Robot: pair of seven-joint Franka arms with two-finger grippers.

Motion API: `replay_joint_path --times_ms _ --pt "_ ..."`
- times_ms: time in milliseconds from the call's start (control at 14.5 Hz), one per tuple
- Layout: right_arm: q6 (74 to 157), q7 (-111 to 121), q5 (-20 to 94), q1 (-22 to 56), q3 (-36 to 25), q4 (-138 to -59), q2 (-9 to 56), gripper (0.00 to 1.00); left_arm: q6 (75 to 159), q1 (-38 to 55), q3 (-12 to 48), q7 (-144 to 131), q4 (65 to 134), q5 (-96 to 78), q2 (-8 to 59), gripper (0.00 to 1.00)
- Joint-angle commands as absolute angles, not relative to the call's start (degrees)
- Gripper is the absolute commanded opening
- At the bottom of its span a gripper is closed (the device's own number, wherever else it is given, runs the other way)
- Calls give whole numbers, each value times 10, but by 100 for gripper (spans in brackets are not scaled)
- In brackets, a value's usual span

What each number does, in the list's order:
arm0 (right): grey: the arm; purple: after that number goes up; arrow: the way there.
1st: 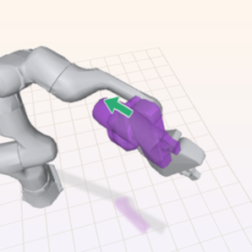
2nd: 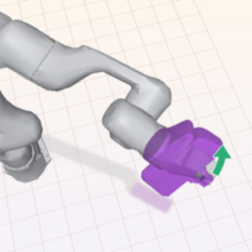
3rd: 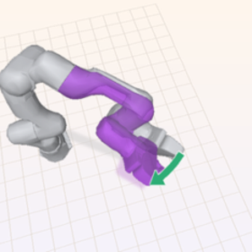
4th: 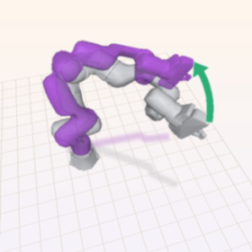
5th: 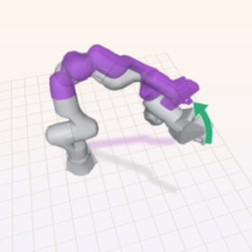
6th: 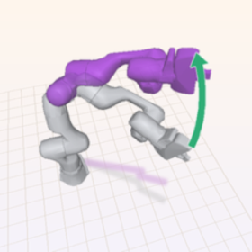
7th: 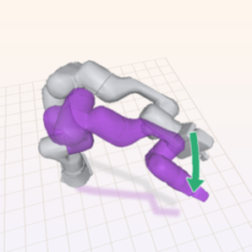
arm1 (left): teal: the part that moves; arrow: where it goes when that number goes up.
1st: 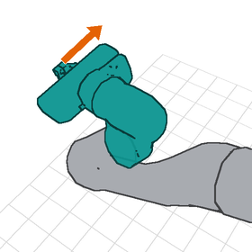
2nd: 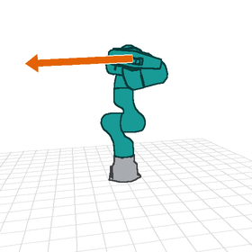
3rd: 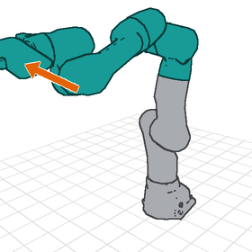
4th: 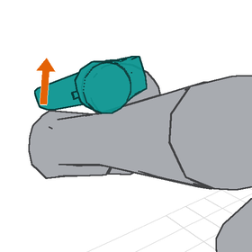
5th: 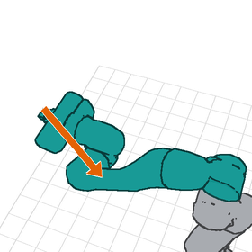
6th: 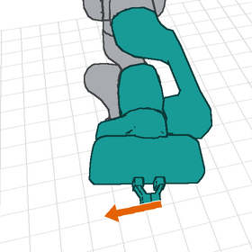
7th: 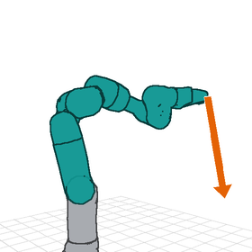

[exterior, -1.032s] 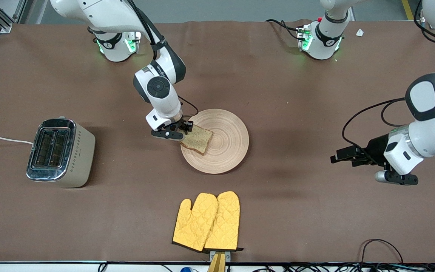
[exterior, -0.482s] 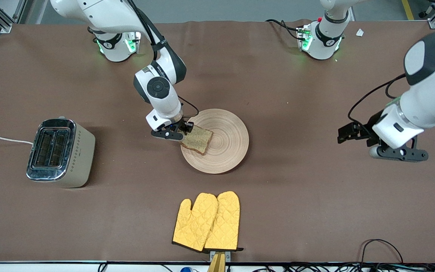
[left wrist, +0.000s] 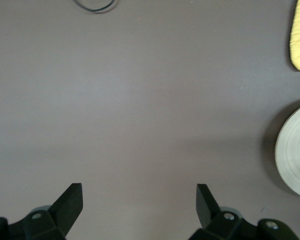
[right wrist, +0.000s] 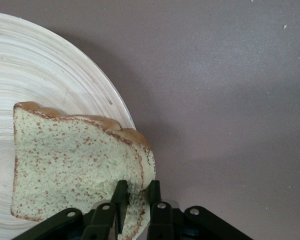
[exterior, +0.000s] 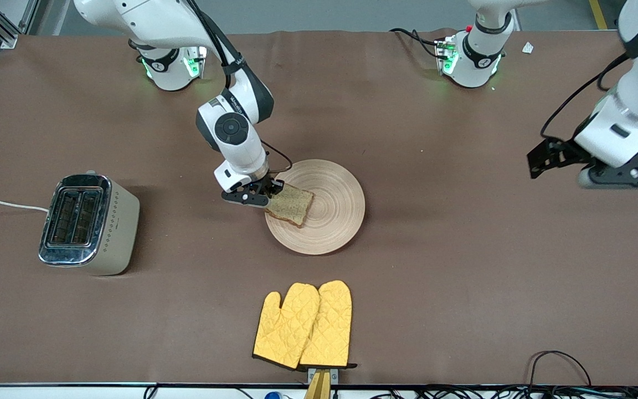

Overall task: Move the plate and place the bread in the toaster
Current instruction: 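Lift the bread with the right gripper and carry it over the toaster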

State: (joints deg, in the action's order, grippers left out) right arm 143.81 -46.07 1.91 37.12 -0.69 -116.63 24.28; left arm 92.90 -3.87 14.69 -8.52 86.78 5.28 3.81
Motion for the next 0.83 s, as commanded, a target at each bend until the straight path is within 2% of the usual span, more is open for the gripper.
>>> replay_joint_path --times_ms 0,138,275,619,757 --pt "1438 -468 32 372 -4 -1157 245 8 902 2 98 -80 876 58 6 100" --pt "1431 -496 32 372 -4 -1135 245 1 890 39 50 -78 875 55 1 100" --pt "1394 -506 33 371 -4 -1104 245 0 883 58 29 -53 875 54 -7 100" --pt "1176 -499 14 367 -10 -979 233 0 859 53 32 -33 870 49 -7 100" --pt "1095 -492 -69 366 -17 -943 210 0 859 53 31 -26 870 40 -4 100"
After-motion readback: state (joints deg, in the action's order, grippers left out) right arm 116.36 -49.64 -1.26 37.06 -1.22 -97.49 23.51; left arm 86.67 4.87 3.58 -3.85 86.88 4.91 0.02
